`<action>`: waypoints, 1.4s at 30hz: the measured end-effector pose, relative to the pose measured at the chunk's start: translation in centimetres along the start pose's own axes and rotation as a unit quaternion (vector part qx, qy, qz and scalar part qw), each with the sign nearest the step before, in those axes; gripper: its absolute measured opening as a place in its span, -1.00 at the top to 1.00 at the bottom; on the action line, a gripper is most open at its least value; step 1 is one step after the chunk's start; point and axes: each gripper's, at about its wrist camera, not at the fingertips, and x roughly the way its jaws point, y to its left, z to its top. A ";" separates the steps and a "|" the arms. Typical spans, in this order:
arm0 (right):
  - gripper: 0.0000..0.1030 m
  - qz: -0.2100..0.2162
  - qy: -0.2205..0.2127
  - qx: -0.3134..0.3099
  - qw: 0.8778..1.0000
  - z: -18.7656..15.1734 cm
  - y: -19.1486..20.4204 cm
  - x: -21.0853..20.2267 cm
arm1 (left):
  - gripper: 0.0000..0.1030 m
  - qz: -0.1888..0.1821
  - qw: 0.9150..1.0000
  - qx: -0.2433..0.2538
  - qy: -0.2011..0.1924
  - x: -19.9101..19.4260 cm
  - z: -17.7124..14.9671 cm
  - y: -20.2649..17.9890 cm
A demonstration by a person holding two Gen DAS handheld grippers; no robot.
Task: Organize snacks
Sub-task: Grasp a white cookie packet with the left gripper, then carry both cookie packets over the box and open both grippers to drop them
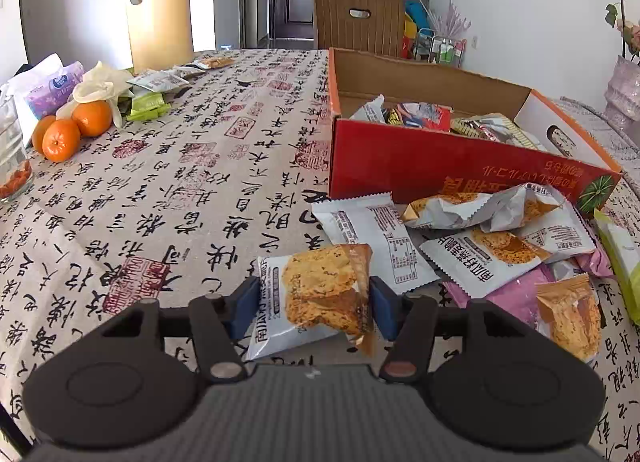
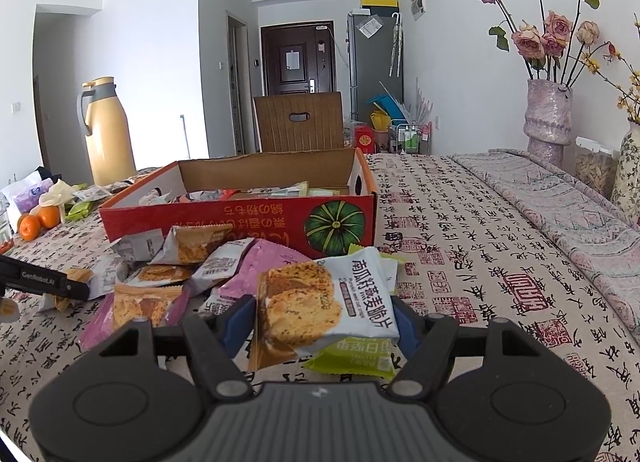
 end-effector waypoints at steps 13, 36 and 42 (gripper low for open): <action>-0.36 0.013 -0.013 -0.007 1.000 1.1 0.9 -0.4 | -0.14 -0.014 0.998 0.012 -0.064 -3.5 1.8 -1.4; -0.36 0.048 -0.057 0.001 0.997 10.6 2.5 5.9 | -0.14 -0.044 0.988 0.034 -0.142 -3.4 9.8 -7.4; -0.36 0.045 -0.045 0.014 0.998 12.7 2.3 9.4 | -0.14 -0.037 0.989 0.028 -0.141 -1.4 11.9 -8.3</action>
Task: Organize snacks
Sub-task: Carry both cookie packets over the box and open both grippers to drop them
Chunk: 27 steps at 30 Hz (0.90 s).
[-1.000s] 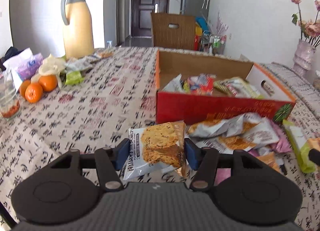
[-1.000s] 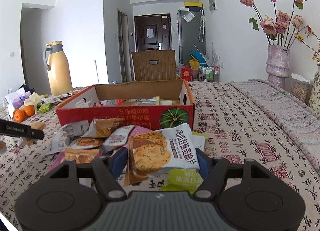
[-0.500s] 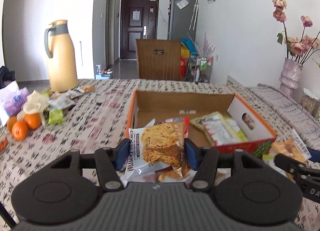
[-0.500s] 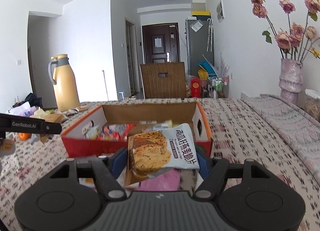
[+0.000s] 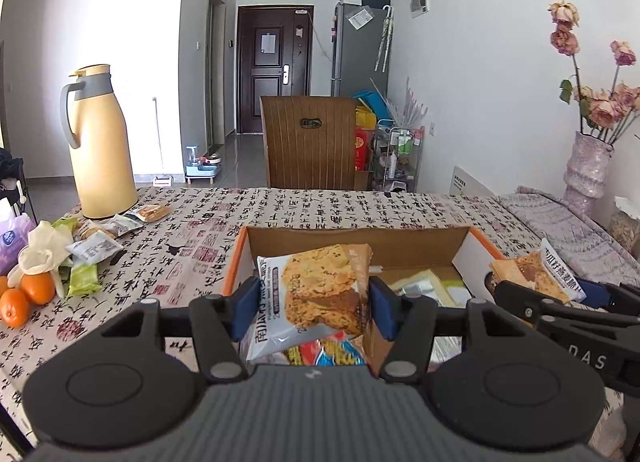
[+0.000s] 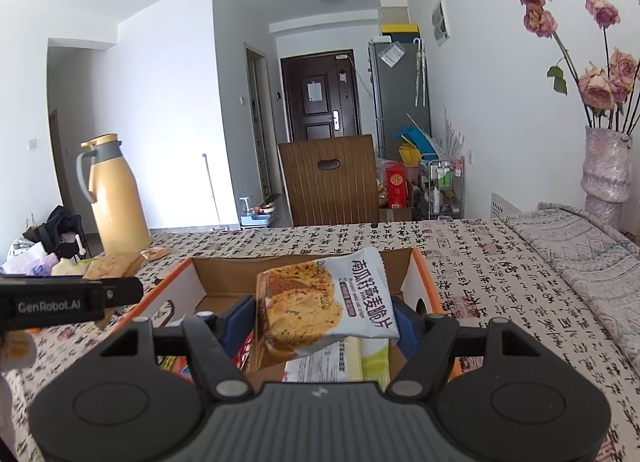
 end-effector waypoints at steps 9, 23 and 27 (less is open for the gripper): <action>-0.36 -0.021 0.019 0.006 1.000 -0.6 -0.7 4.9 | -0.14 0.011 1.000 -0.009 0.018 4.6 -0.6 -0.1; -0.47 -0.029 0.045 0.011 0.998 -2.2 -1.0 6.1 | -0.47 0.001 1.000 -0.014 0.027 5.6 -2.1 0.5; -0.91 -0.036 0.032 0.020 0.999 -2.0 -1.4 5.5 | -0.89 0.013 1.000 -0.021 0.013 5.0 -1.9 0.6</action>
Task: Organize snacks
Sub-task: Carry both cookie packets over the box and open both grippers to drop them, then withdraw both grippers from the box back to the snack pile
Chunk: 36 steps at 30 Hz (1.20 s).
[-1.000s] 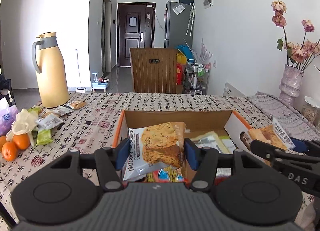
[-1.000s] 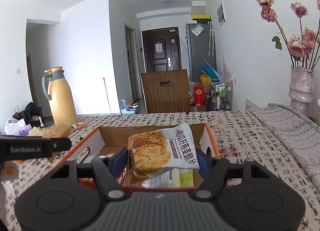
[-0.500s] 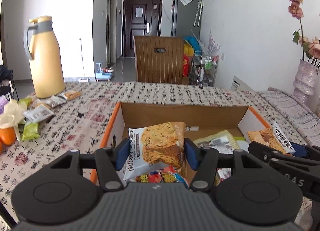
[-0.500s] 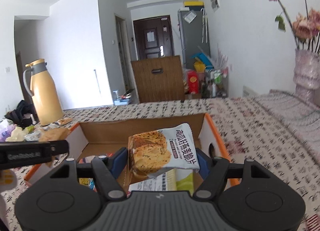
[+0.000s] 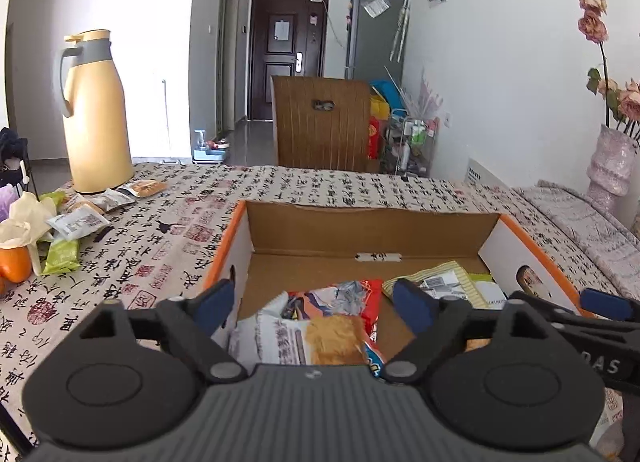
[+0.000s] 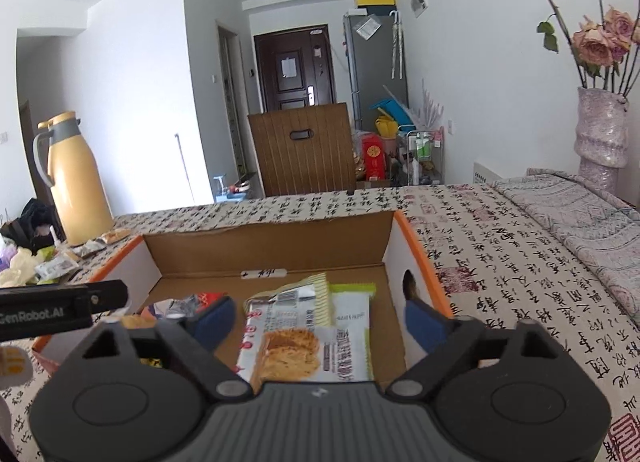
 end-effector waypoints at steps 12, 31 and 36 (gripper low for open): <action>-1.00 0.004 -0.020 0.020 1.000 0.4 -0.9 -0.9 | -1.00 0.006 1.000 -0.007 -0.011 -0.7 0.2 0.1; -1.00 -0.004 -0.046 0.014 0.999 0.9 -1.1 -5.1 | -1.00 0.005 0.999 -0.004 -0.033 -4.6 1.0 -0.3; -1.00 -0.013 -0.041 0.011 0.999 0.3 -1.5 -6.7 | -1.00 0.003 1.000 -0.002 -0.029 -5.9 0.3 0.0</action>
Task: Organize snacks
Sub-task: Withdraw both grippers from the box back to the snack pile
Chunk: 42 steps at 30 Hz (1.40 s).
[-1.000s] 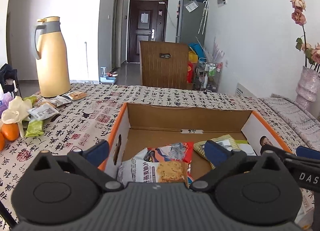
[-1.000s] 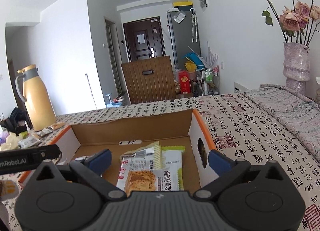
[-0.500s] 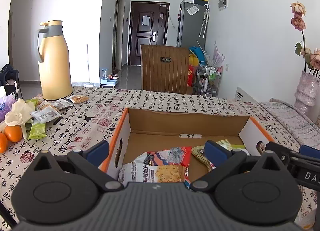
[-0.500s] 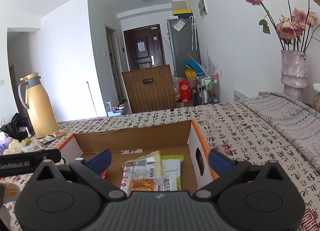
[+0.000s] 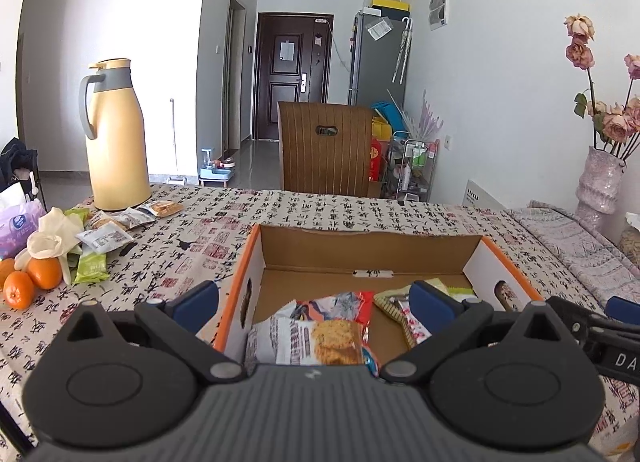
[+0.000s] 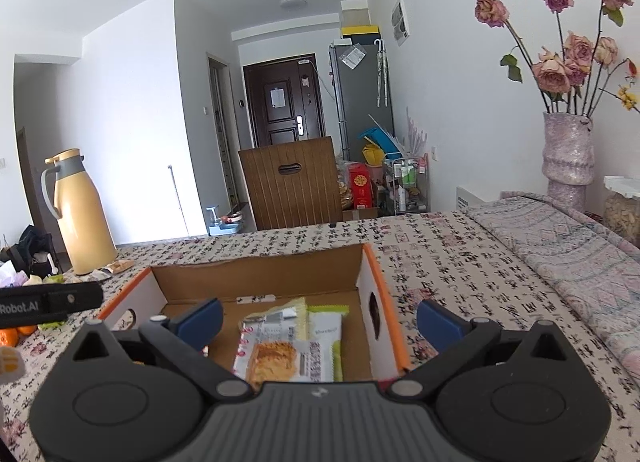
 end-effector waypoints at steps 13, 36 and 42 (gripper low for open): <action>-1.00 -0.023 0.040 -0.014 0.999 -3.1 -1.6 -3.5 | -1.00 0.007 1.000 0.011 0.028 -2.9 -3.3 1.7; -0.33 -0.061 0.162 0.001 0.985 -8.8 -4.2 -1.4 | -1.00 0.020 0.996 0.009 0.085 -5.2 -8.8 3.7; 0.10 -0.064 0.155 -0.013 0.986 -8.9 -3.9 -1.3 | -1.00 0.013 0.996 0.016 0.083 -5.9 -8.9 2.8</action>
